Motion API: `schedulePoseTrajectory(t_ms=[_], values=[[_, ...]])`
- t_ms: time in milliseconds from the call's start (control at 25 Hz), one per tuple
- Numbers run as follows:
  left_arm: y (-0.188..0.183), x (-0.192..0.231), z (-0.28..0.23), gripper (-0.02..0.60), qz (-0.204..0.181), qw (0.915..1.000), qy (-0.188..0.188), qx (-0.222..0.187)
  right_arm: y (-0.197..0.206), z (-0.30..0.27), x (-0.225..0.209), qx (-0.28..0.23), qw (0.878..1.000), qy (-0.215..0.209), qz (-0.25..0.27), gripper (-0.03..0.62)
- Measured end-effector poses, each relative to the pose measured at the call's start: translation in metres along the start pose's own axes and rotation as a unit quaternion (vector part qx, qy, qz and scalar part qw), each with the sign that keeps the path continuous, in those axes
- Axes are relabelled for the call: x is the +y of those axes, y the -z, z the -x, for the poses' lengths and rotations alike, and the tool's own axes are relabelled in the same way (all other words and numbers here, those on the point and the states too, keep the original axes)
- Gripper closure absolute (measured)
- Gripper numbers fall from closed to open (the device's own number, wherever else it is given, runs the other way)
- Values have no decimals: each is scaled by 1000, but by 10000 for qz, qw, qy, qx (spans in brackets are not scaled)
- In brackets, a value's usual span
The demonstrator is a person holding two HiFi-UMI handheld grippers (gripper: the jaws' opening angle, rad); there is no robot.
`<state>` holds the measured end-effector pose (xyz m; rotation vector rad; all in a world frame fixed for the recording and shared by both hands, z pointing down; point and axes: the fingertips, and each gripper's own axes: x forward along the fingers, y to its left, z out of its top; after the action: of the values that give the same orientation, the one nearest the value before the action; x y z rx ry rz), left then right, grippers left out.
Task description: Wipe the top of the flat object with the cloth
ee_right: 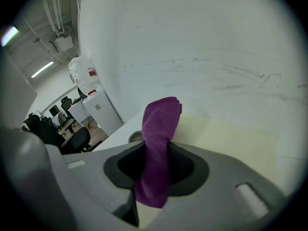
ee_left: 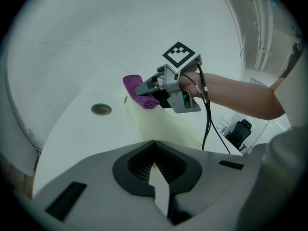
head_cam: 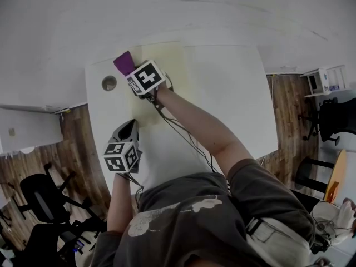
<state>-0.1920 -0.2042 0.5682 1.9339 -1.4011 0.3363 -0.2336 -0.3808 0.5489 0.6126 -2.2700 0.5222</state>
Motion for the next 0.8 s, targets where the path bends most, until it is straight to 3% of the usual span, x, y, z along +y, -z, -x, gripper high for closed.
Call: schedulePoseTrajectory(t_ms=[360, 800], values=[[0, 1, 0, 586, 35, 10000, -26, -17, 12, 14, -17, -83, 9996, 83, -269, 476], [0, -1, 0, 586, -34, 9999, -95, 4, 46, 54, -77, -180, 9948, 540, -843, 476]])
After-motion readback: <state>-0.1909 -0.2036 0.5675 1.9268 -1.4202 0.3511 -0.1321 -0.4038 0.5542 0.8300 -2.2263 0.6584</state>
